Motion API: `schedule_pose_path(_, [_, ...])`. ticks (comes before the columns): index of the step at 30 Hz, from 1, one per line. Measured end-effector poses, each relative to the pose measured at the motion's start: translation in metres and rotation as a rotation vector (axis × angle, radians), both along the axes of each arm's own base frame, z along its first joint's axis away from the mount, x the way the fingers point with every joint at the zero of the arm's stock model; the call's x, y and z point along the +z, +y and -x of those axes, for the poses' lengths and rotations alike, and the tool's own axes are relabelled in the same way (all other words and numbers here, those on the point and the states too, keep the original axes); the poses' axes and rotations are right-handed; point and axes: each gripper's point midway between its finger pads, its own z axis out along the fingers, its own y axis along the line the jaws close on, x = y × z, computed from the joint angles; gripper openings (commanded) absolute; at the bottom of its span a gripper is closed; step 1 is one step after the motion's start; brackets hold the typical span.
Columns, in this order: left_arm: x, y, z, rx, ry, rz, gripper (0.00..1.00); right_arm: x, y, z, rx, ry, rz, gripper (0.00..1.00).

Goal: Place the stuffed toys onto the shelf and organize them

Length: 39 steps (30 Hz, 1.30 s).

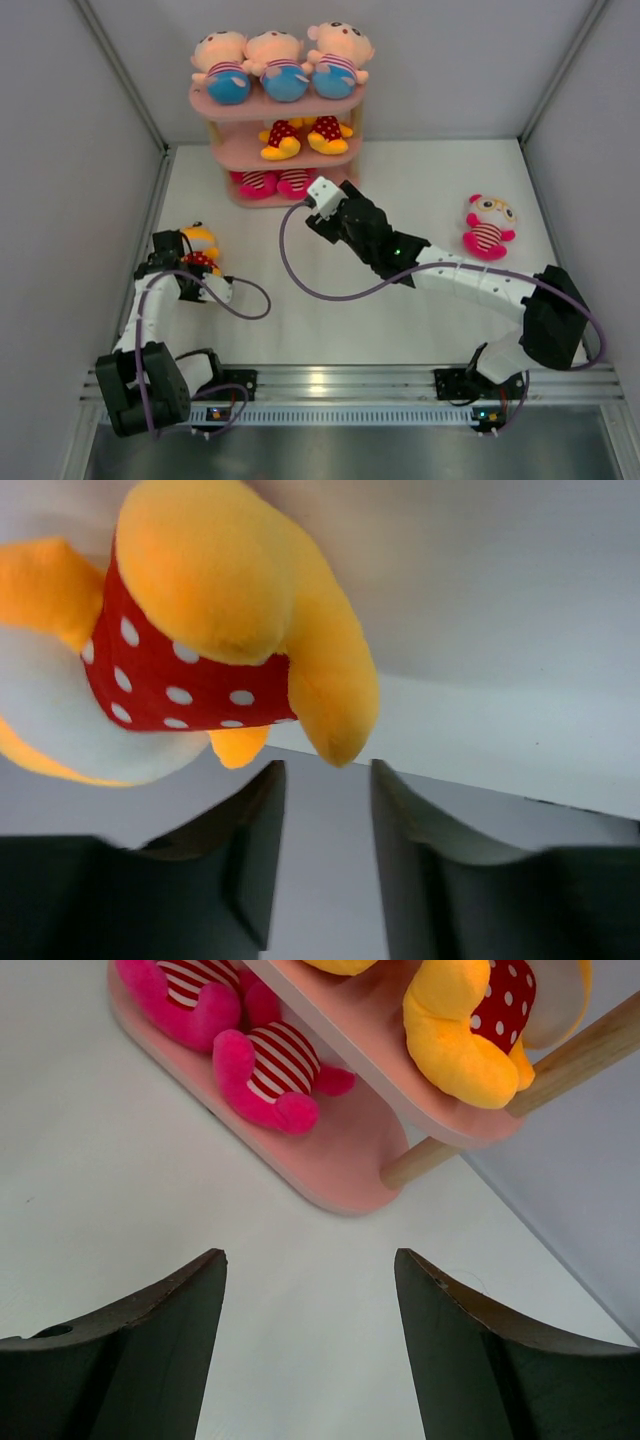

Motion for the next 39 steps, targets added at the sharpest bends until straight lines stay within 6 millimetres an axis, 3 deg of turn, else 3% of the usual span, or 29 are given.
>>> schedule_pose_path(2, [0.005,-0.003,-0.003,0.028,-0.038,0.03,0.55,-0.003,0.0,0.0,0.006,0.009,-0.002,0.69])
schedule_pose_path(3, [0.007,-0.004,-0.003,0.062,-0.058,0.051,0.62,-0.005,0.0,0.0,0.012,0.014,-0.005,0.69])
schedule_pose_path(8, [0.023,-0.015,-0.001,0.253,-0.116,0.195,0.66,-0.006,-0.001,-0.003,0.023,0.026,-0.017,0.69])
schedule_pose_path(13, [0.063,-0.028,-0.012,0.532,-0.207,0.404,0.78,-0.005,-0.001,0.0,0.04,0.039,-0.028,0.69])
schedule_pose_path(14, [0.069,-0.03,-0.014,0.587,-0.221,0.442,0.89,-0.003,-0.001,0.001,0.043,0.04,-0.036,0.69])
schedule_pose_path(16, [0.078,-0.035,-0.016,0.717,-0.239,0.522,0.98,0.001,0.0,0.003,0.052,0.044,-0.056,0.69])
schedule_pose_path(19, [0.08,-0.04,-0.021,0.931,-0.186,0.606,0.98,0.002,0.002,0.008,0.067,0.068,-0.079,0.69])
schedule_pose_path(23, [0.065,-0.046,-0.033,1.126,-0.069,0.655,0.98,0.0,0.005,0.014,0.089,0.119,-0.074,0.69])
schedule_pose_path(27, [0.047,-0.042,-0.022,1.219,-0.015,0.612,0.98,0.013,0.007,0.016,0.09,0.136,-0.09,0.69])
schedule_pose_path(35, [0.01,-0.039,0.021,1.103,0.038,0.511,0.97,0.015,0.012,0.016,0.064,0.192,-0.095,0.69])
schedule_pose_path(39, [0.002,-0.037,0.011,1.045,0.034,0.516,0.88,0.019,0.025,0.011,0.051,0.193,-0.081,0.69])
